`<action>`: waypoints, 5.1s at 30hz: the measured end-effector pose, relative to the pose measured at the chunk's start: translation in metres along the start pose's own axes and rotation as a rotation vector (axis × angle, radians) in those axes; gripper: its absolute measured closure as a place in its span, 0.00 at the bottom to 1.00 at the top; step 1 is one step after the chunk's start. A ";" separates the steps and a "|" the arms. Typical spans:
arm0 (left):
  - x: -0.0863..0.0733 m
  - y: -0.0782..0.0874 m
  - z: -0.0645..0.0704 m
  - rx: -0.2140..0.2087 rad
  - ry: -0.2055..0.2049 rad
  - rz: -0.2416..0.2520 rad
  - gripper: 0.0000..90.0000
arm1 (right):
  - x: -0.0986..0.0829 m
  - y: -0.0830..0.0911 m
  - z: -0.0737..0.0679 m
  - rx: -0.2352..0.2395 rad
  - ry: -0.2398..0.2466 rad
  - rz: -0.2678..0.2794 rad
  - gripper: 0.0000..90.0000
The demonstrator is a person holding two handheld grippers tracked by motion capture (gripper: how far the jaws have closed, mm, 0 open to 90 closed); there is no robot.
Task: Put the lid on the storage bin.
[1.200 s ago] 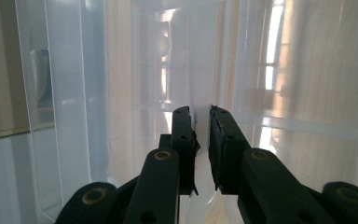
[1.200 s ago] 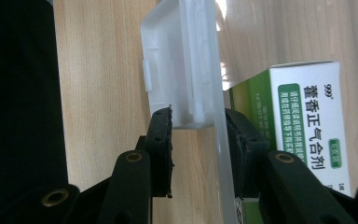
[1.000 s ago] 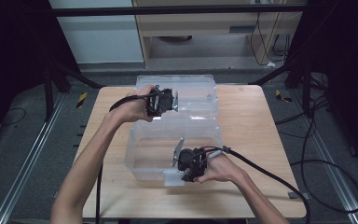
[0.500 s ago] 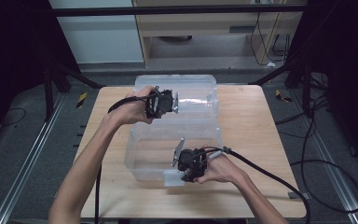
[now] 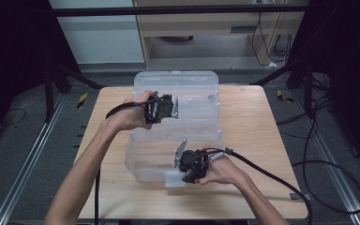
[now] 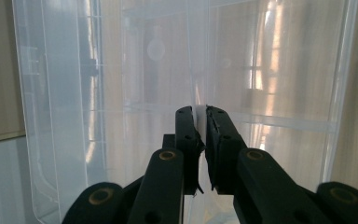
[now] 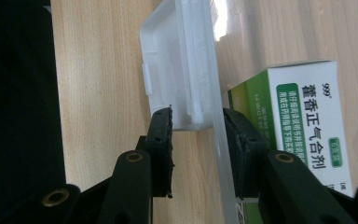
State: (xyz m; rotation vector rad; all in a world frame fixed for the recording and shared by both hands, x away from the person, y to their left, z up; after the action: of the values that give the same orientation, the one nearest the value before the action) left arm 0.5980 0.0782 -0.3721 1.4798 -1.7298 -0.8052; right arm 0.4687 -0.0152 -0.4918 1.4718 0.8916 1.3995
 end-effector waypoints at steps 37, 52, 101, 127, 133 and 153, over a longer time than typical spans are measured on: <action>-0.003 0.023 0.040 0.070 0.002 0.050 0.93 | 0.000 0.000 -0.001 -0.002 -0.014 0.049 0.72; -0.004 0.027 0.054 0.069 0.019 0.067 0.93 | -0.001 0.000 -0.002 0.001 -0.003 0.069 0.72; -0.004 0.032 0.081 0.024 0.040 0.099 0.92 | 0.001 0.015 -0.008 -0.051 0.004 0.123 0.61; -0.004 0.032 0.081 0.021 0.041 0.087 0.91 | -0.020 0.096 0.006 -0.121 -0.169 0.388 0.70; -0.004 0.032 0.083 0.022 0.040 0.085 0.91 | -0.021 0.107 0.006 -0.134 -0.187 0.424 0.73; -0.004 0.032 0.085 0.013 0.041 0.082 0.91 | -0.032 0.145 0.049 -0.280 -0.438 0.644 0.84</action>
State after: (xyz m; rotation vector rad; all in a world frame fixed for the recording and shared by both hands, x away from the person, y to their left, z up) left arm 0.5101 0.0873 -0.3937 1.4154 -1.7562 -0.7172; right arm 0.5033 -0.1010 -0.3653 1.8211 -0.0705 1.4731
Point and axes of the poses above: each handheld gripper's, and its own axes: y roughly backward along the jaws, x roughly out of its top, z roughly to its right, the point moved 9 cm from there along -y, roughly forward along the jaws, and after that the axes turned 1 degree about y, right-handed, at the moved point
